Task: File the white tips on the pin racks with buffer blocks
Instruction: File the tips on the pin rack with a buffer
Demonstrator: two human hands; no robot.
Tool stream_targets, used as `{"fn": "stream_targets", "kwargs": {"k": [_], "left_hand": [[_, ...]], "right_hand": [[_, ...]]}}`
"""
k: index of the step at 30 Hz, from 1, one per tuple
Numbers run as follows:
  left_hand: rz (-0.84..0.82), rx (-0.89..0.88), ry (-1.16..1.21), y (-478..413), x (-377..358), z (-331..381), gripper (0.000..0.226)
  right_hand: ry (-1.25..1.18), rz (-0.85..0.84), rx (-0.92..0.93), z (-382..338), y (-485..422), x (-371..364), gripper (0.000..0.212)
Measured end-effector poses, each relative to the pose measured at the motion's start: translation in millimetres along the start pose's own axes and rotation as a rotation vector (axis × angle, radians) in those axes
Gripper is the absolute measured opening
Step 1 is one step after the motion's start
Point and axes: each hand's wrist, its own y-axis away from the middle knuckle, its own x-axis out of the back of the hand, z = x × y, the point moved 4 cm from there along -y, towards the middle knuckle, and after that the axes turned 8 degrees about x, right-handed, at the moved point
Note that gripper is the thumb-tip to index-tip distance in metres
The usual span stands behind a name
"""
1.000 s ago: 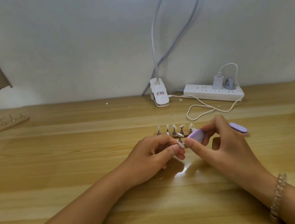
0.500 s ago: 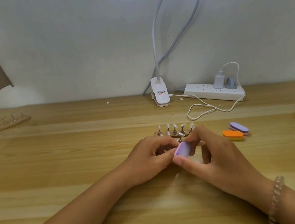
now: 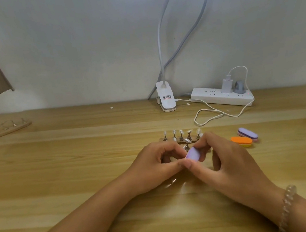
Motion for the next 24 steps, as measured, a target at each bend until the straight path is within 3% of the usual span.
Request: {"fn": "stream_targets", "kwargs": {"k": [3, 7, 11, 16, 20, 24], "left_hand": [[-0.003, 0.024, -0.018, -1, 0, -3, 0.015], [0.012, 0.037, -0.018, -1, 0, -3, 0.01], [-0.01, 0.025, -0.015, 1, 0, -2, 0.02], [0.031, 0.009, -0.025, 0, 1, -2, 0.008], [-0.002, -0.014, -0.034, 0, 1, -2, 0.017], [0.033, -0.007, -0.02, -2, 0, -1, 0.008]], "right_hand": [[-0.003, -0.05, 0.036, -6, 1, -3, 0.04], [-0.024, 0.03, -0.054, 7, -2, 4, 0.033], [0.023, -0.079, 0.051, -6, 2, -4, 0.037], [-0.049, 0.008, -0.067, 9, -2, 3, 0.034], [0.006, -0.074, 0.048, -7, 2, -3, 0.038], [-0.05, 0.009, -0.069, 6, -1, 3, 0.039]]}}
